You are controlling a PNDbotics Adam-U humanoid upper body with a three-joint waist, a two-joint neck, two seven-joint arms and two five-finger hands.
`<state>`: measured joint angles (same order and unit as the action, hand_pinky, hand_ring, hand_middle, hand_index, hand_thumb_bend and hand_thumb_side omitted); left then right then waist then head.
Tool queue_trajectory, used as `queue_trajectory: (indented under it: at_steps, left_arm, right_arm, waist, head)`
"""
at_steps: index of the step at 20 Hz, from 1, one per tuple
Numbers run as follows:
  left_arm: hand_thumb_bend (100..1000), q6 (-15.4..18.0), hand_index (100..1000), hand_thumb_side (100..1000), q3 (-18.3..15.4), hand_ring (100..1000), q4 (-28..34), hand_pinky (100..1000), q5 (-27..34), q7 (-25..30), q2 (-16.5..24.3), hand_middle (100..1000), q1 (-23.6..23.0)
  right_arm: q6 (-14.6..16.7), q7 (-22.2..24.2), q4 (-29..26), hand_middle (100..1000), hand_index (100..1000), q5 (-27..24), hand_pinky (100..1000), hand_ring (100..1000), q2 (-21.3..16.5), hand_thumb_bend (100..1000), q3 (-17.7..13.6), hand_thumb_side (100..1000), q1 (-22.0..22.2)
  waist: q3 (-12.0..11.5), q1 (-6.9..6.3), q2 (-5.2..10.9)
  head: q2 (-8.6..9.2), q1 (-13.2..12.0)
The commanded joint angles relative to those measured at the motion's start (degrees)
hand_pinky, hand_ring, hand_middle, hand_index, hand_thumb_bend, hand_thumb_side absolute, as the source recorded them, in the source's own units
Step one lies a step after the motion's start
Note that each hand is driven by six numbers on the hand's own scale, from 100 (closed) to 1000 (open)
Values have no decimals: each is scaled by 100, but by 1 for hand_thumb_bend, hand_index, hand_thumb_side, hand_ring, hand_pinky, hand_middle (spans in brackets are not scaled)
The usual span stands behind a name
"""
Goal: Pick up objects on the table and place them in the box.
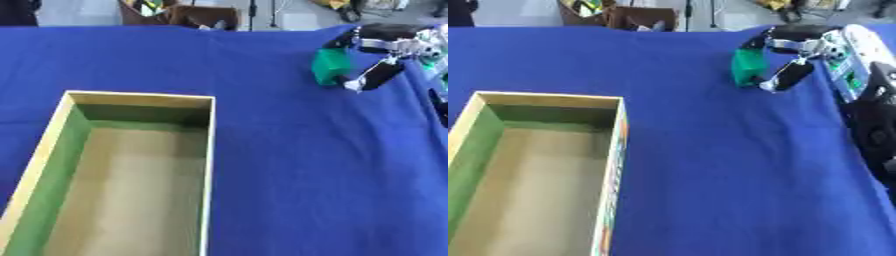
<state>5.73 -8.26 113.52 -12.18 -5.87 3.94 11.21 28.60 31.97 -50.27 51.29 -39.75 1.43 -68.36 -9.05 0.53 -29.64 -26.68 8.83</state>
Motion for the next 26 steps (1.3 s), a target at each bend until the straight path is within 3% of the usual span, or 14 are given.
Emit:
queue_trajectory:
  at_steps: [1,4,7,16,21,26]
  left_arm:
    - [100,-3,486,915,30,357,107,100,-29,8,26,487,40]
    - [100,-12,486,915,26,357,107,100,-25,2,31,487,42]
    - [100,-21,486,914,25,358,107,100,-17,3,37,487,45]
    - [100,-51,487,914,12,358,107,100,23,-11,65,486,35]
    - [100,-105,488,913,18,358,107,100,113,-21,119,486,7]
    - [100,-132,488,910,30,358,107,100,217,-25,170,484,-19]
  right_arm:
    - [-104,-339,-164,335,463,-44,804,783,-172,100,-20,212,-57]
    - [-231,-700,-213,263,337,-56,776,736,-182,100,-7,214,-47]
    - [-337,-1007,-257,214,271,-43,751,685,-185,100,35,211,-32]
    - [-570,-1347,-386,176,202,-246,715,619,-154,100,191,201,-53]
    - [-456,-1683,-947,169,202,-599,705,603,206,100,631,201,-256]
    - [-696,-1752,-1620,171,201,-982,685,595,696,100,1017,202,-214]
  waist:
    - [0,9,127]
    - [13,21,153]
    - [21,30,180]
    - [42,42,322]
    - [133,58,651]
    - [159,46,903]
  head:
    - [23,27]
    - [8,8]
    - [-6,-3]
    - [-77,-58]
    - [-323,-150]
    - [-533,-163]
